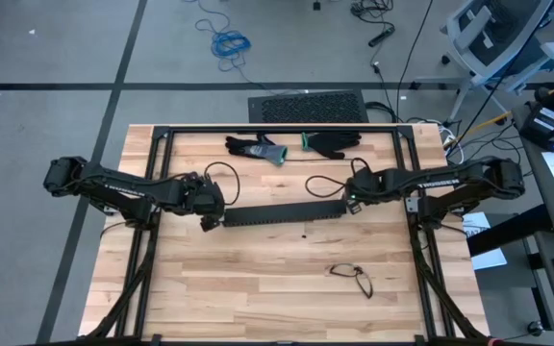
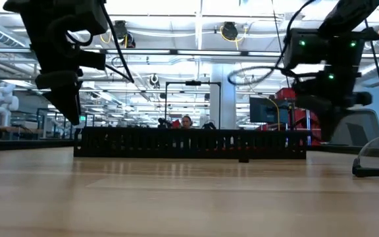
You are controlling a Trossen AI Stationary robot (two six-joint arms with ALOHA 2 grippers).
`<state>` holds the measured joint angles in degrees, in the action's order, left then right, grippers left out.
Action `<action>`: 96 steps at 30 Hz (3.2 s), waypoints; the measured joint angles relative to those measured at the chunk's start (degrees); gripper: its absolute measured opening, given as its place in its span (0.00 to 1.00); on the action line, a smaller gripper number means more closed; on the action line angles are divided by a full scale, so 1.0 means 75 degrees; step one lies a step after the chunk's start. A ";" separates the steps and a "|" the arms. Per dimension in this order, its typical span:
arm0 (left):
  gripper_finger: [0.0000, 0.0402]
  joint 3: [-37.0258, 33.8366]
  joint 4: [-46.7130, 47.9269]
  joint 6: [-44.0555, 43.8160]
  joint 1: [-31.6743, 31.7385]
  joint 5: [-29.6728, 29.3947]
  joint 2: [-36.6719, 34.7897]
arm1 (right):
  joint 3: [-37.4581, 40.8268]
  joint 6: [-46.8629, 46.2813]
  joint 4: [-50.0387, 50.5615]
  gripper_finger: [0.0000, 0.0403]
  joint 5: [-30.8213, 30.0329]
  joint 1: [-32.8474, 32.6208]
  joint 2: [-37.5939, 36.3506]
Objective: Ziptie cables
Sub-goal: Close the black cable duct
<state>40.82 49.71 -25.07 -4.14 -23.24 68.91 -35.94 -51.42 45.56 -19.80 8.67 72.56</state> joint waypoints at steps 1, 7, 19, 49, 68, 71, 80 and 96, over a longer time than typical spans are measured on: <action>0.96 0.0000 0.0016 -0.0002 0.0003 -0.0003 -0.0005 | 0.0000 0.0006 0.0327 0.00 0.0011 0.0051 -0.0018; 0.96 0.0000 0.0021 -0.0397 0.0000 -0.0140 -0.0021 | 0.0003 -0.0570 0.0692 0.00 0.0589 -0.0179 -0.0159; 0.96 -0.1585 -0.1440 0.0301 -0.0015 0.0490 0.0002 | 0.0000 -0.1314 -0.0480 0.00 0.0793 -0.0721 -0.0161; 0.95 -0.1857 -0.4025 0.1791 0.0000 0.0964 0.0547 | 0.0003 -0.1336 -0.0651 0.00 0.0425 -0.0718 -0.0158; 0.96 -0.1845 -0.3957 0.1786 0.0000 0.0964 0.0547 | 0.0015 -0.2083 -0.1526 0.00 0.0912 -0.0718 -0.0158; 0.96 -0.1845 -0.3957 0.1786 0.0000 0.0964 0.0544 | 0.0015 -0.2091 -0.1856 0.00 0.0932 -0.0715 -0.0158; 0.96 -0.1845 -0.3963 0.1786 0.0000 0.0964 0.0544 | 0.0015 -0.2023 -0.1100 0.00 0.1036 -0.0718 -0.0158; 0.96 -0.0788 -0.1338 0.0038 -0.0018 0.1886 0.0463 | 0.0009 -0.1853 0.2011 0.00 -0.0100 -0.0715 -0.0158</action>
<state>34.91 39.67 -24.79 -4.27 -9.10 72.38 -35.88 -65.32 60.64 -20.55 3.31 71.37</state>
